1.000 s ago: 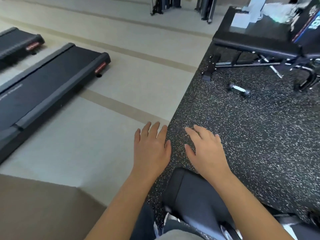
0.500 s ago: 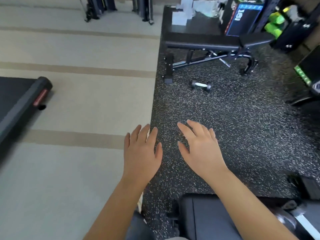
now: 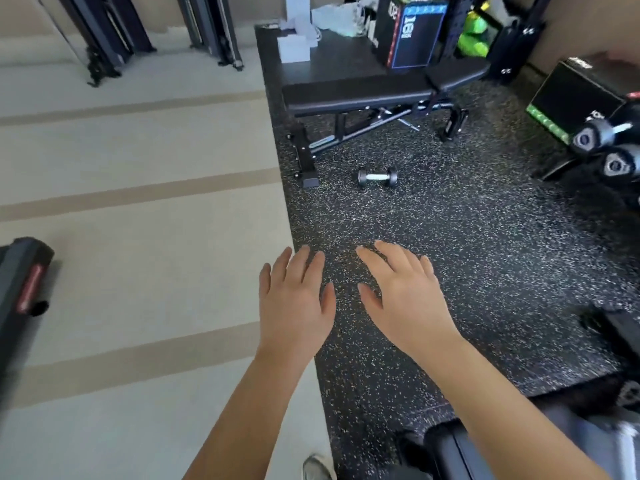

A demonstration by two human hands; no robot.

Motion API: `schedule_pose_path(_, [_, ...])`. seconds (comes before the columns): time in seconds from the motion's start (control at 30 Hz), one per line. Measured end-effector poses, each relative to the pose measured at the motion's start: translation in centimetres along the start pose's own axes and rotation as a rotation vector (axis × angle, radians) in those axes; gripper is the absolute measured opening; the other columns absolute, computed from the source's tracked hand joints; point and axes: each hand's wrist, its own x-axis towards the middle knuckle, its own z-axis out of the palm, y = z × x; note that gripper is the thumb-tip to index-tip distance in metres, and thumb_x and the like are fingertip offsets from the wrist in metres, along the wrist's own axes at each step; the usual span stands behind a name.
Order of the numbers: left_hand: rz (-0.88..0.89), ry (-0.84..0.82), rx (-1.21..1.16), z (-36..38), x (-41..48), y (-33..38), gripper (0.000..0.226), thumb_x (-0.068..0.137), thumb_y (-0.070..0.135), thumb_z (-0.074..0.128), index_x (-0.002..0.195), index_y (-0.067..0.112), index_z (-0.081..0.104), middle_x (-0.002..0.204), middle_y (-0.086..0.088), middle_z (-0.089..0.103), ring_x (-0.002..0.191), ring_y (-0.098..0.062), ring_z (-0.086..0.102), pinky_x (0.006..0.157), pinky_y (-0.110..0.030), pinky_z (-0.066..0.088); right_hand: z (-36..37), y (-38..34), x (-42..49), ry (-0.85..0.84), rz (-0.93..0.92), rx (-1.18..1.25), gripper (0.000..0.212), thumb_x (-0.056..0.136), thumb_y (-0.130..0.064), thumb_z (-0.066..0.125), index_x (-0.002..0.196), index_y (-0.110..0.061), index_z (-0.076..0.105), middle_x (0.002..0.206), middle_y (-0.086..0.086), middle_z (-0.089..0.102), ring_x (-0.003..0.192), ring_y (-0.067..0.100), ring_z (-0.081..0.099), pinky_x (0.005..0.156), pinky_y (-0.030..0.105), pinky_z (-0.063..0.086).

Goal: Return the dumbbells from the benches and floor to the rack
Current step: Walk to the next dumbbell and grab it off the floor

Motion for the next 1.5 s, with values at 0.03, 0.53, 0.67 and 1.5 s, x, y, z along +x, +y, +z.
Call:
schedule_pose_path(0.03, [0.014, -0.014, -0.009, 0.3, 0.7, 0.1, 0.040, 0.077, 0.019, 0.067, 0.115, 0.006, 0.060, 0.121, -0.017, 0.060, 0.115, -0.038, 0.053, 0.096, -0.058, 0.037, 0.0, 0.5, 0.4, -0.001, 0.029, -0.008, 0.049, 0.091, -0.032, 0.047, 0.139, -0.024, 0.035, 0.144, 0.005, 0.039, 0.133, 0.026, 0.034, 0.109, 0.053, 0.022])
schedule_pose_path(0.53, [0.014, -0.100, -0.006, 9.5, 19.6, 1.0, 0.038, 0.084, 0.022, 0.057, 0.120, 0.010, 0.055, 0.126, -0.014, 0.056, 0.121, -0.034, 0.046, 0.101, -0.053, 0.033, -0.3, 9.3, 19.7, 0.006, 0.075, 0.083, 0.049, 0.093, -0.032, 0.045, 0.139, -0.023, 0.032, 0.144, 0.005, 0.037, 0.133, 0.025, 0.032, 0.110, 0.052, 0.020])
schedule_pose_path(0.67, [0.020, -0.115, -0.013, 12.3, 27.4, 3.2, 0.039, 0.086, 0.023, 0.054, 0.123, 0.011, 0.053, 0.130, -0.012, 0.053, 0.124, -0.032, 0.043, 0.104, -0.050, 0.029, -2.9, 14.9, 25.7, 0.078, 0.139, 0.100, 0.049, 0.092, -0.030, 0.048, 0.138, -0.021, 0.036, 0.141, 0.007, 0.041, 0.131, 0.027, 0.036, 0.109, 0.054, 0.024])
schedule_pose_path(1.5, [0.188, -0.227, -0.093, 31.7, 69.7, 9.3, 0.041, 0.085, 0.022, 0.056, 0.124, 0.011, 0.051, 0.131, -0.010, 0.052, 0.127, -0.031, 0.041, 0.106, -0.050, 0.028, -8.1, 37.4, 63.5, 0.042, 0.300, -0.016, 0.049, 0.092, -0.032, 0.047, 0.139, -0.023, 0.034, 0.143, 0.005, 0.038, 0.133, 0.026, 0.033, 0.110, 0.054, 0.017])
